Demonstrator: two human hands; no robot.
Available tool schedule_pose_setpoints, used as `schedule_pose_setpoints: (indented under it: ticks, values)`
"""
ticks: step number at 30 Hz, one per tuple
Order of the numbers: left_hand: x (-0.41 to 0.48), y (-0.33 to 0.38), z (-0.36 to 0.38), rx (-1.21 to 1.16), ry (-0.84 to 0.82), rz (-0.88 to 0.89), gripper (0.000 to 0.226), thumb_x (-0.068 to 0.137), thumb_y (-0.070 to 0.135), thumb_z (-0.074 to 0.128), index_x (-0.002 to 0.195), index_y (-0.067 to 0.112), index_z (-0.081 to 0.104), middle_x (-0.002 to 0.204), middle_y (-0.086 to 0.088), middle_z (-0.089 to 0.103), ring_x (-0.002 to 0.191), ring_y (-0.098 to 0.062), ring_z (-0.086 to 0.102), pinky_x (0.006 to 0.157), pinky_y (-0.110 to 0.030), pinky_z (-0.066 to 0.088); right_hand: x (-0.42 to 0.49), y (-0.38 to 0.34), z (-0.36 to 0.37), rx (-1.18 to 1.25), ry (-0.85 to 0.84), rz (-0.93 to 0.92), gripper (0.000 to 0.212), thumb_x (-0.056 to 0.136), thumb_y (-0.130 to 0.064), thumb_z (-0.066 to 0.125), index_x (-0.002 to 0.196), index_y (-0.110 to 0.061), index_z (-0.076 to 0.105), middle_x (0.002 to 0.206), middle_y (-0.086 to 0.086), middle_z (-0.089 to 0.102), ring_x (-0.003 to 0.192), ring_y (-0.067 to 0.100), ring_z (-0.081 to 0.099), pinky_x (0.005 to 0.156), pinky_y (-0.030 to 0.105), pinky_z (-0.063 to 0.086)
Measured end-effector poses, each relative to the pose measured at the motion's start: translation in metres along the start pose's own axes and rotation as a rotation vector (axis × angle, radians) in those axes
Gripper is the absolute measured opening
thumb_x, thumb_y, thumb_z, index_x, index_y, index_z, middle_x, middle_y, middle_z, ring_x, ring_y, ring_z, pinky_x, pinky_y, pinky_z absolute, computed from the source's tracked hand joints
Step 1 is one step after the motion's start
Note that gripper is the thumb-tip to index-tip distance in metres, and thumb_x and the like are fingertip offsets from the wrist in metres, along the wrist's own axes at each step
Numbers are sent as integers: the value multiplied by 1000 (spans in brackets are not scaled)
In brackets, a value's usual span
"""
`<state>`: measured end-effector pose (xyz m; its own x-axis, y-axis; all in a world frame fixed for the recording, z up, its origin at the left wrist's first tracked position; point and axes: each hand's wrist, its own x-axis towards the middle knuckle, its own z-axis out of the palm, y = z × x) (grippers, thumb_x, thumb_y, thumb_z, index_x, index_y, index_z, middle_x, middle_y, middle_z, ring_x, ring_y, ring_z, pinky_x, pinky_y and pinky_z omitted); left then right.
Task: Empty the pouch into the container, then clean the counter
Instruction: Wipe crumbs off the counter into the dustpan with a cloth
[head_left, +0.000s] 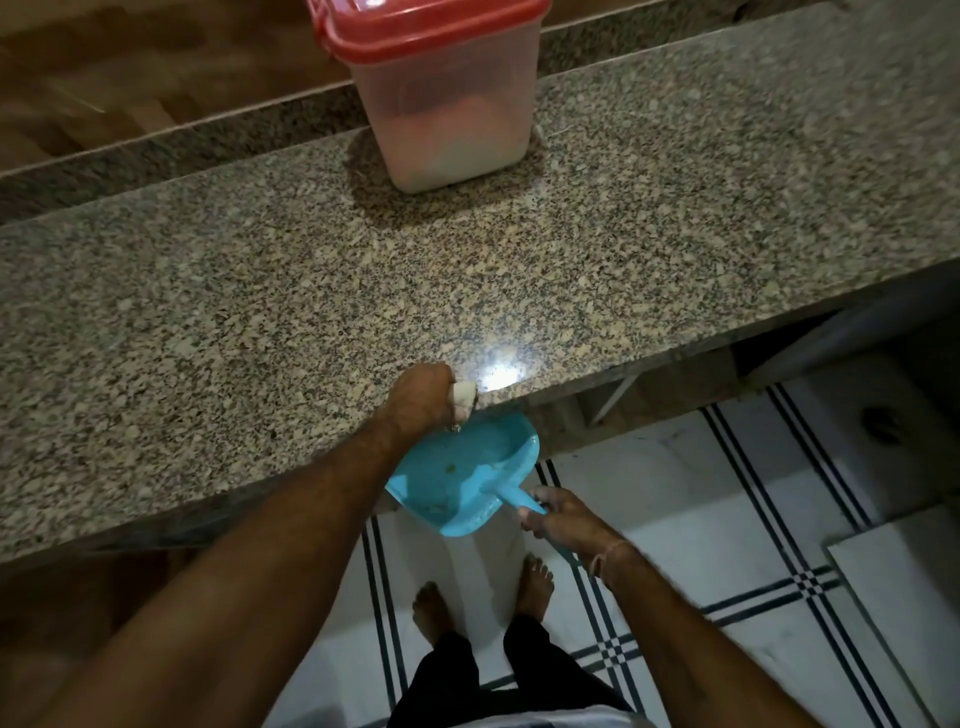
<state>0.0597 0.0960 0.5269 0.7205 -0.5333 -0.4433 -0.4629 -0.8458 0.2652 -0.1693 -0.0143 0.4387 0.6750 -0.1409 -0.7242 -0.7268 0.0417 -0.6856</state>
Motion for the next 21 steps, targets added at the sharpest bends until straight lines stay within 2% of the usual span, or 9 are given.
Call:
schedule_pose_setpoints:
  ticks: [2, 5, 9, 11, 12, 14, 16, 18, 21]
  values:
    - [-12, -2, 10, -32, 83, 5, 37, 83, 23, 84, 113, 7, 71, 110, -12, 73, 97, -25, 68, 87, -37, 56, 1, -1, 1, -3, 0, 5, 23, 102, -22, 59, 123, -13, 63, 95, -6, 63, 82, 3, 56, 59, 5, 43]
    - [-37, -2, 39, -88, 237, 70, 23, 87, 15, 78, 108, 14, 69, 108, -5, 68, 87, -15, 61, 74, -28, 55, 5, -3, 2, 5, 1, 0, 30, 101, -19, 61, 128, -8, 63, 95, -4, 63, 80, 4, 55, 61, 6, 44]
    - [-56, 1, 58, -177, 293, 27, 14, 95, 19, 66, 109, 17, 66, 108, -8, 66, 84, -13, 62, 67, -21, 51, 7, -7, 1, 19, -15, 0, 25, 101, -20, 61, 124, -10, 63, 97, -3, 63, 82, 5, 55, 60, 5, 45]
    - [-55, -8, 50, -233, 354, 26, 17, 95, 17, 65, 110, 10, 64, 109, -11, 63, 90, -20, 61, 73, -30, 52, 7, -8, -1, 24, -16, -11, 16, 101, -20, 61, 116, -15, 63, 95, -4, 62, 82, 5, 56, 59, 4, 44]
    - [-53, -13, 43, -215, 383, 24, 19, 94, 14, 66, 112, 10, 63, 109, -7, 58, 96, -20, 58, 76, -31, 51, 8, -7, -2, 25, -18, -13, 13, 100, -20, 61, 113, -16, 62, 94, -5, 62, 81, 4, 56, 58, 4, 44]
    - [-45, -23, 30, -293, 429, 28, 23, 95, 15, 66, 118, 13, 61, 112, -2, 51, 100, -19, 55, 74, -24, 47, 7, -5, -3, 20, -17, -14, 15, 101, -21, 61, 115, -16, 62, 93, -7, 61, 81, 3, 56, 57, 3, 44]
    - [-36, -25, 25, -341, 355, 91, 27, 96, 18, 67, 122, 15, 63, 118, -4, 51, 102, -18, 54, 74, -19, 42, 6, -3, -4, 13, -19, -4, 24, 101, -22, 61, 122, -12, 62, 95, -8, 61, 83, 2, 56, 57, 3, 44]
    - [-30, -25, 25, -362, 199, 144, 33, 92, 15, 71, 125, 18, 65, 127, -4, 50, 111, -15, 50, 86, -19, 42, 4, -2, -6, 6, -19, -2, 22, 101, -21, 61, 122, -12, 61, 94, -8, 60, 83, 2, 56, 57, 3, 43]
    - [-25, -29, 22, -168, 92, 209, 50, 88, 16, 75, 136, 24, 62, 140, 0, 50, 121, -16, 46, 100, -28, 37, 3, -1, -8, 6, -22, -11, 11, 102, -16, 59, 112, -15, 58, 92, -7, 59, 81, 2, 54, 53, 0, 41]
